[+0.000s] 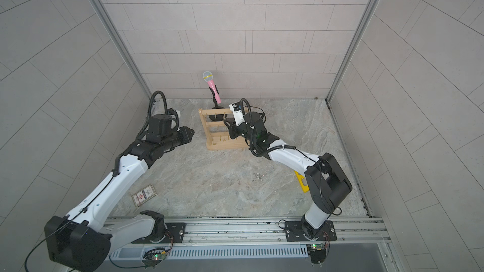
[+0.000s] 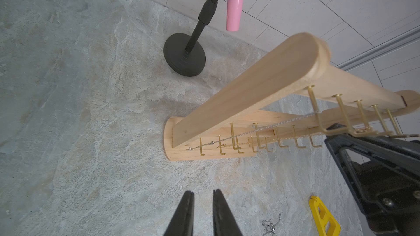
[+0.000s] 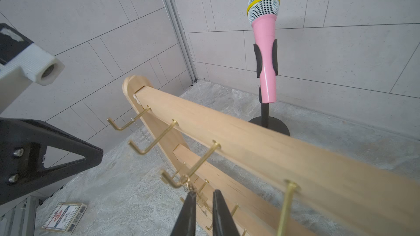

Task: Hang the necklace on the jewelry display stand
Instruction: Hang the necklace on the stand.

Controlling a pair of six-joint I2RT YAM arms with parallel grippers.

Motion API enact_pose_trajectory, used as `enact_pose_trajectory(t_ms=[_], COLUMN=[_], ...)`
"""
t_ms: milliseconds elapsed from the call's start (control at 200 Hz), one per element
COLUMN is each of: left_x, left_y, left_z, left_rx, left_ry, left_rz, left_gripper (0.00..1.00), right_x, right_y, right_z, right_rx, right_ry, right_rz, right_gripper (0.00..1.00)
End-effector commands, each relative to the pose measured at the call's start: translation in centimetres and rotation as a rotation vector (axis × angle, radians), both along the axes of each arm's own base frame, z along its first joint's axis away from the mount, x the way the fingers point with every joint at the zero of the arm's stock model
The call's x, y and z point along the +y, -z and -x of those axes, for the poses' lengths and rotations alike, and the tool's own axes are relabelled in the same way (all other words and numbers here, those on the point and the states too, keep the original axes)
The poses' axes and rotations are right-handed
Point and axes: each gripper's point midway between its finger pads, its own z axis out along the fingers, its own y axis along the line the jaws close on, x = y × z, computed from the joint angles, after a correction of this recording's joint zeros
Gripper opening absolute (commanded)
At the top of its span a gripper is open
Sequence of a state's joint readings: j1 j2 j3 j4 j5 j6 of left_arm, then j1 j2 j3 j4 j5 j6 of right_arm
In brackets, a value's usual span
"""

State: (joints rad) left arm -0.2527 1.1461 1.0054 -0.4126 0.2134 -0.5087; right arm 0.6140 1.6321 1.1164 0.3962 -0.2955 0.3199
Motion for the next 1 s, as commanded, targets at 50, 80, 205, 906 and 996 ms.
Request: enact_pose_trajectory(t_ms=[50, 80, 205, 906, 996], left_x=[0.4, 0.3, 0.4, 0.3, 0.4], left_y=[-0.1, -0.1, -0.1, 0.1, 0.1], left_z=[-0.1, -0.1, -0.1, -0.2, -0.2], left_rx=[-0.011, -0.011, -0.011, -0.007, -0.008], left_ry=[-0.014, -0.013, -0.015, -0.016, -0.018], left_rz=[0.003, 0.004, 0.006, 0.005, 0.004], left_gripper=[0.20, 0.20, 0.20, 0.21, 0.21], right_x=[0.3, 0.3, 0.1, -0.3, -0.2], right_y=[-0.9, -0.8, -0.5, -0.1, -0.2], right_z=[-0.2, -0.2, 0.0, 0.7, 0.8], right_rx=[-0.014, -0.012, -0.007, -0.006, -0.007], right_ry=[-0.011, -0.013, -0.009, -0.028, -0.033], right_rz=[-0.028, -0.027, -0.028, -0.009, -0.012], right_gripper=[0.19, 0.20, 0.20, 0.07, 0.07])
